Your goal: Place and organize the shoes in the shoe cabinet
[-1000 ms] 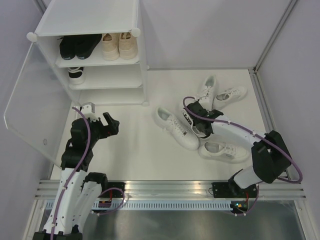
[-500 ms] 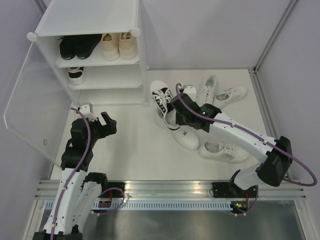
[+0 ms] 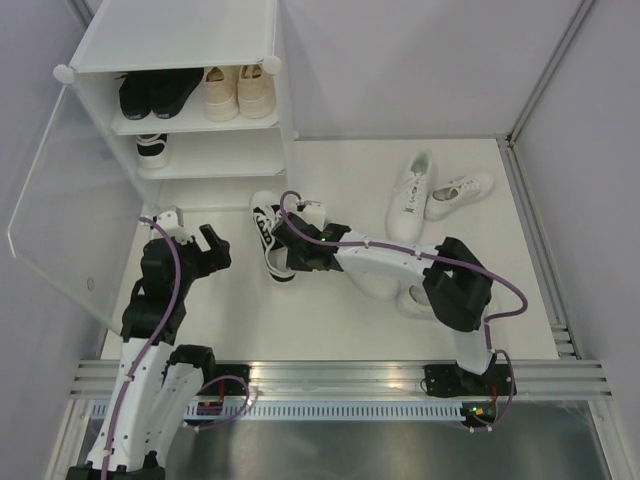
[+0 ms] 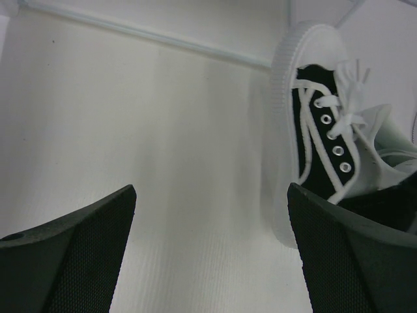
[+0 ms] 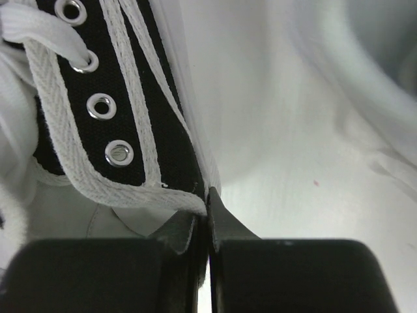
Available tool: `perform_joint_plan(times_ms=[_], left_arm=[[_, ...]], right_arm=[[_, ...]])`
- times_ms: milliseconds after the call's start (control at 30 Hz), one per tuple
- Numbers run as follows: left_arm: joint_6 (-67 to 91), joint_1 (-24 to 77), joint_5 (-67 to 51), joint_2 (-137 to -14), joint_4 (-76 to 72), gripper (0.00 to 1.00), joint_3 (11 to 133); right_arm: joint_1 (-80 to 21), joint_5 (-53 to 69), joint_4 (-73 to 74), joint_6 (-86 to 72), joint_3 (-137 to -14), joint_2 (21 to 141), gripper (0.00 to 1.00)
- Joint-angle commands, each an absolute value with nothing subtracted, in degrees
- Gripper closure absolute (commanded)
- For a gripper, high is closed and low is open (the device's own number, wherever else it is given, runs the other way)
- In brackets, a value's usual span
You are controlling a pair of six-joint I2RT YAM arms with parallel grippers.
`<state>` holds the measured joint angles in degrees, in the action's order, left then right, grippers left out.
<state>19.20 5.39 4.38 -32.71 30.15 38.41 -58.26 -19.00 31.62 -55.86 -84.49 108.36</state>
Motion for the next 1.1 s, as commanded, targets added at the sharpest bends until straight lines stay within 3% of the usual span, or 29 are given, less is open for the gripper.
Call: perform_joint_plan(times_ms=[0, 133, 300, 433, 467, 533, 767, 1067], left_arm=[[19.86, 5.54, 5.10, -32.08, 29.71, 0.00, 39.11], [19.78, 5.62, 4.92, -31.73, 29.62, 0.00, 38.85], [20.04, 5.54, 4.14, -32.25, 29.45, 0.01, 38.67], [21.00, 5.62, 2.21, -33.22, 28.83, 0.02, 39.37], [21.35, 5.62, 0.46, -34.18, 28.83, 0.03, 39.64], [23.11, 5.62, -1.74, -35.59, 29.35, 0.04, 40.25], [28.82, 7.20, -4.57, -41.30, 30.94, 0.02, 40.96], [37.44, 17.91, 3.59, -53.42, 31.38, 0.03, 44.29]], right_arm=[[-58.54, -18.63, 24.87, -60.29, -91.92, 114.68, 1.00], [-58.54, -18.90, 26.45, -60.99, -97.37, 121.10, 0.96], [-58.54, -16.53, 24.97, -61.00, -97.74, 123.14, 0.80], [-58.54, -16.17, 25.05, -57.31, -97.12, 121.30, 0.61], [-58.62, -16.69, 25.05, -55.48, -96.60, 119.37, 0.49], [-58.54, -17.49, 24.52, -53.71, -93.80, 116.65, 0.41], [-58.54, -22.75, 17.50, -37.29, -79.30, 98.37, 0.05], [-58.27, -37.96, 2.65, -25.14, -51.96, 78.32, 0.02]])
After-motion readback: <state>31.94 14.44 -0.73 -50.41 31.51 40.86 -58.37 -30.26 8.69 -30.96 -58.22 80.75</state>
